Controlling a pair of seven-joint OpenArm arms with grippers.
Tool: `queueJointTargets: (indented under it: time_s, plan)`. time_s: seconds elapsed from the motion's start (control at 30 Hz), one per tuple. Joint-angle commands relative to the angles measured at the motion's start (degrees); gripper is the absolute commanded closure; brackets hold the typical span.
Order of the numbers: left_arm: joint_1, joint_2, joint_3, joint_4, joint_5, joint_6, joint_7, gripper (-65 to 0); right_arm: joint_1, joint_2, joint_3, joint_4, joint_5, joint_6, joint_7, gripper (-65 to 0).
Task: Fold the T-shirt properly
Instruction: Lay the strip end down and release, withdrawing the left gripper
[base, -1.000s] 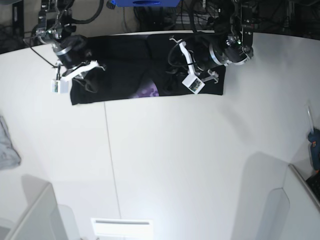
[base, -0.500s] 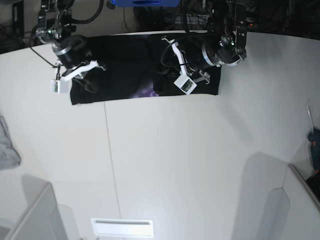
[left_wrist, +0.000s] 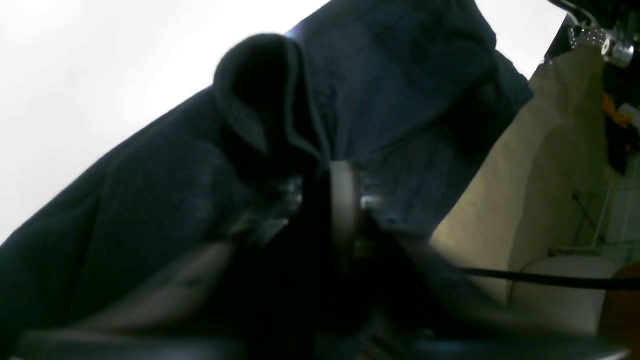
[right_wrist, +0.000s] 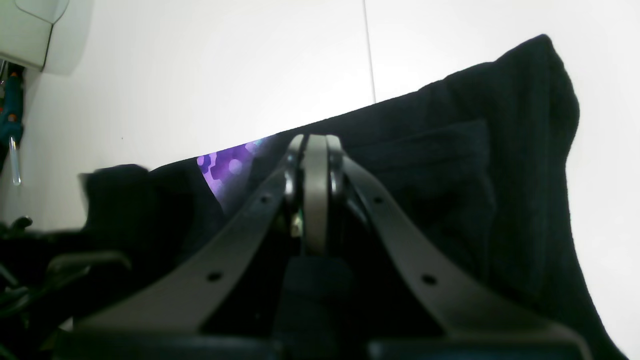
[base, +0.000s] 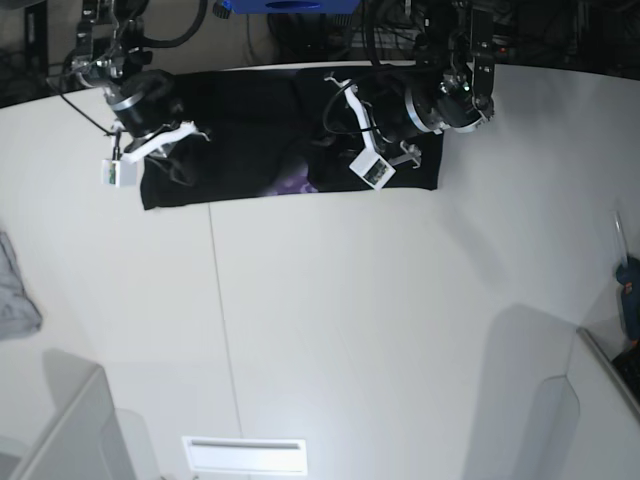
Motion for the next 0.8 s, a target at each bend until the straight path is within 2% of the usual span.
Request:
queueJointTargets:
  time_s: [0.0,0.1,0.2,0.27,0.5,0.53,0.57,0.73,0.77]
  plan:
    - [-0.28,0.23,0.14,0.92,-1.38,-0.52,-1.19,-26.8,-0.09,0.29,0.11,0.89,0.57,0.49,1.37,0.0]
    - [-0.28,0.23,0.49,0.92,-1.38,-0.52,-1.19,-43.8,-0.09,0.29,0.11,0.89,0.57,0.49,1.37,0.0]
    - [-0.37,0.23,0.49,0.92,-1.38,-0.52,-1.19,-52.5,-0.44,0.29,0.11,0.89,0.57,0.49,1.37,0.0]
    - [-1.25,0.23,0.67,0.92,-1.47,-0.52,-1.01,-54.6,-0.79,0.29,0.11,1.07,0.57,0.49,1.37,0.0]
    - [-1.07,0.93,0.67,1.18,-1.47,-0.52,-0.84,-52.7,-1.32,0.29,0.11,1.33,0.57,0.49,1.37,0.0]
    - [-0.81,0.93,0.67,1.27,-1.47,-0.52,-0.84,-49.7,-1.49,0.29,0.20,1.33,0.57,0.49,1.37,0.0]
    - [-0.63,0.67,0.32,1.36,-1.47,-0.52,-0.84,-43.8,-1.58,0.29,0.20,1.33,0.57,0.49,1.37,0.0]
    - [0.86,0.14,-1.70,1.71,-1.47,-0.52,-1.01,-0.2,-1.76,0.47,0.20,1.33,0.57,0.49,1.37,0.0]
    - [0.95,0.32,-2.14,1.89,-1.47,-0.52,-0.92,0.0,-1.93,0.47,0.20,1.33,0.57,0.49,1.37,0.0]
